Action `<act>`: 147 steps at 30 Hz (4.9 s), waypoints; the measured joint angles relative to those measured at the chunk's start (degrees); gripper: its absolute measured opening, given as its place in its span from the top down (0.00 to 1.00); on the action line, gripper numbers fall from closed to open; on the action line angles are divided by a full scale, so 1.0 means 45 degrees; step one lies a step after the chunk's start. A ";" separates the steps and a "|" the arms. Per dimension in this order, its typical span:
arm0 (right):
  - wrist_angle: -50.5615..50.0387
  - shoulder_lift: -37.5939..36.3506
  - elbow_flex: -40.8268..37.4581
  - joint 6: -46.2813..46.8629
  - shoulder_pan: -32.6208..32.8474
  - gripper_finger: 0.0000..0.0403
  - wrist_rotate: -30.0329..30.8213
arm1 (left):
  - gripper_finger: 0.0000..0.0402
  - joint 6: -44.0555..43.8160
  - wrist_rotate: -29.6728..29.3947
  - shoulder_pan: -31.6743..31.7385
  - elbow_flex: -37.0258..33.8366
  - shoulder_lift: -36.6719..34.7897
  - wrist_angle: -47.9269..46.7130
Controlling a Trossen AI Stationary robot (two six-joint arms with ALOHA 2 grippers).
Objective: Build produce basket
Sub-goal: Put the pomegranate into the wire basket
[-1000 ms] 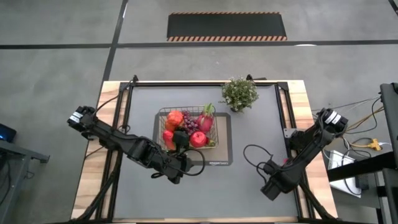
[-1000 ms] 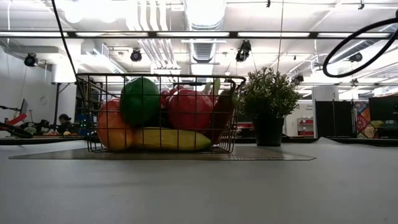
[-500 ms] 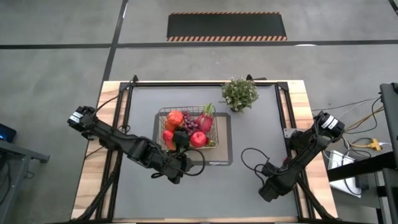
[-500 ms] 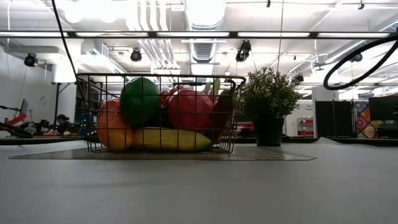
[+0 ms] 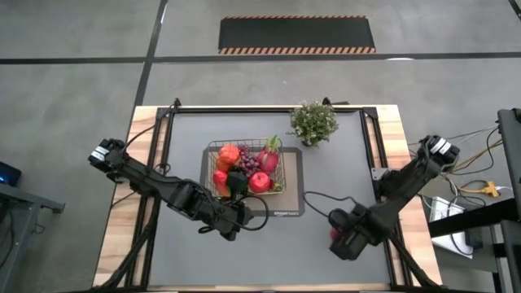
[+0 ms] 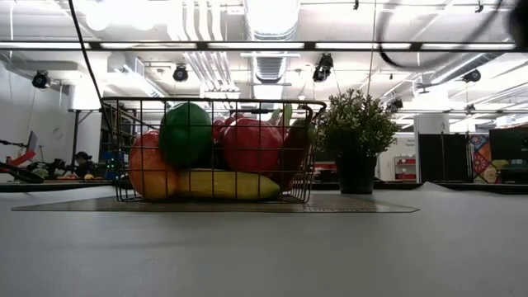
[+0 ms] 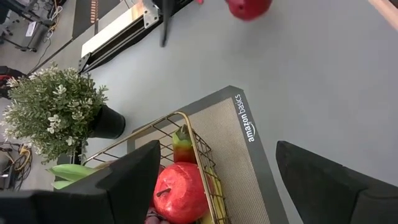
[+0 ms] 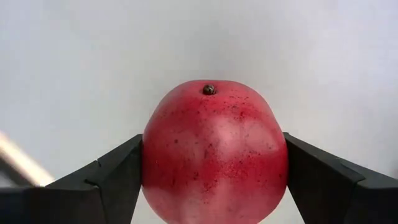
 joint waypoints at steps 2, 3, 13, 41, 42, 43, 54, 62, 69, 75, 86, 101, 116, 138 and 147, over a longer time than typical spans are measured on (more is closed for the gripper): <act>0.0932 -0.0466 0.0000 -0.0686 -0.0274 0.22 0.1373 | 0.25 -0.0005 0.0000 0.0000 0.0000 0.0048 0.0058; 0.1482 -0.0687 0.0000 -0.1158 -0.0432 0.22 0.2023 | 0.25 -0.0005 0.0004 0.0000 -0.0004 0.0066 0.0074; 0.8426 -0.1691 -0.0831 -0.7581 -0.1949 0.22 0.4788 | 0.25 -0.0404 0.0350 -0.0444 -0.0156 0.0073 0.1774; 2.7451 0.1355 -0.5542 -0.9291 -0.5177 0.22 0.2987 | 0.25 0.3682 -0.2356 -0.1287 -0.3832 0.0053 1.1323; 2.7521 0.1359 -0.5542 -0.9290 -0.5186 0.22 0.2984 | 0.25 0.3682 -0.2356 -0.1287 -0.3832 0.0053 1.1284; 2.7551 0.1357 -0.5542 -0.9292 -0.5186 0.22 0.2987 | 0.25 0.3682 -0.2351 -0.1285 -0.3832 0.0053 1.1263; 2.7686 0.1354 -0.5542 -0.9405 -0.5186 0.22 0.2992 | 0.19 0.3039 -0.3096 -0.1161 -0.3832 0.0053 1.1124; 2.7696 0.1354 -0.5542 -0.9499 -0.5245 0.21 0.2996 | 0.15 0.3084 -0.2030 -0.1082 -0.4280 0.0053 1.0899; 2.7642 0.1354 -0.5542 -0.9491 -0.5325 0.22 0.3028 | 0.15 0.3459 -0.2040 -0.0605 -0.4915 0.0053 1.2104; 2.7686 0.1350 -0.5542 -0.9431 -0.5327 0.22 0.3006 | 0.15 0.4202 -0.1920 -0.0332 -0.5438 0.0053 1.3034; 2.7781 0.1335 -0.5542 -0.9265 -0.5376 0.22 0.2904 | 0.15 0.4456 -0.1328 -0.0112 -0.5498 0.0114 1.3541; 2.7701 0.1330 -0.5530 -0.9505 -0.5401 0.11 0.3301 | 0.26 0.4326 -0.1261 0.0056 -0.5537 0.0452 1.3999; 2.7274 0.0692 -0.5518 -1.0744 -0.5424 0.06 0.3501 | 0.27 0.0812 -0.2028 0.0024 -0.5649 0.0282 1.3729; 2.1392 -0.1925 -0.5524 -1.2866 -0.5615 0.06 0.7660 | 0.27 -0.3311 -0.5691 0.0562 -0.5663 -0.0843 1.1230; 1.9308 -0.2784 -0.5527 -1.4286 -0.4630 0.06 0.2102 | 0.27 -0.3006 -0.3735 -0.0035 -0.5663 -0.0835 1.0168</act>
